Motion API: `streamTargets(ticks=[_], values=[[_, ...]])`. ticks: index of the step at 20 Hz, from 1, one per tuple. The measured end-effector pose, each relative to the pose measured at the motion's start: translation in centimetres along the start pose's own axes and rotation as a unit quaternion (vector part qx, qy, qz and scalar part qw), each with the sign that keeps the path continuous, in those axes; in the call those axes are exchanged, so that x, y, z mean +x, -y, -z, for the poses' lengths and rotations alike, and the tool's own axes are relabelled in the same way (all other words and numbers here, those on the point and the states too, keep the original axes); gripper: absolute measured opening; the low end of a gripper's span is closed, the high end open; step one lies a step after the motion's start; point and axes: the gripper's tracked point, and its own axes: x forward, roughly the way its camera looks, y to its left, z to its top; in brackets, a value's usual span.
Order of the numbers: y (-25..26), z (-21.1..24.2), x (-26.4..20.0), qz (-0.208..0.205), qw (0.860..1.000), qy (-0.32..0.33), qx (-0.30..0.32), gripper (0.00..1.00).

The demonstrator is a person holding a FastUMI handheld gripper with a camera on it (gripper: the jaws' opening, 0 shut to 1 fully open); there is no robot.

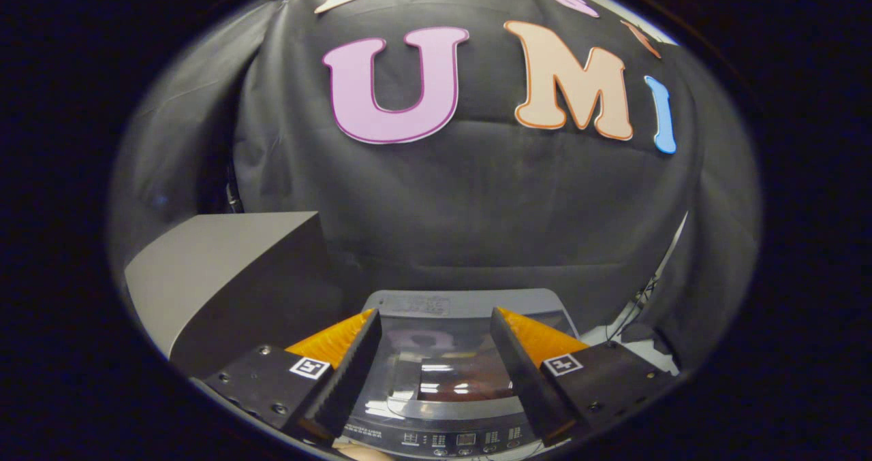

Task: Put the clothes into the washing machine and then close the washing machine lid.

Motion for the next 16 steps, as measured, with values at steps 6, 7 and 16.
streamTargets(ticks=[6,7,16], values=[[1.8,-1.6,-2.8,-0.003,0.998,0.051,-0.02,0.98],[2.1,-1.7,-3.3,-0.005,0.998,0.061,-0.017,0.98],[8.4,1.9,-7.3,-0.007,0.993,0.113,0.02,0.98]])
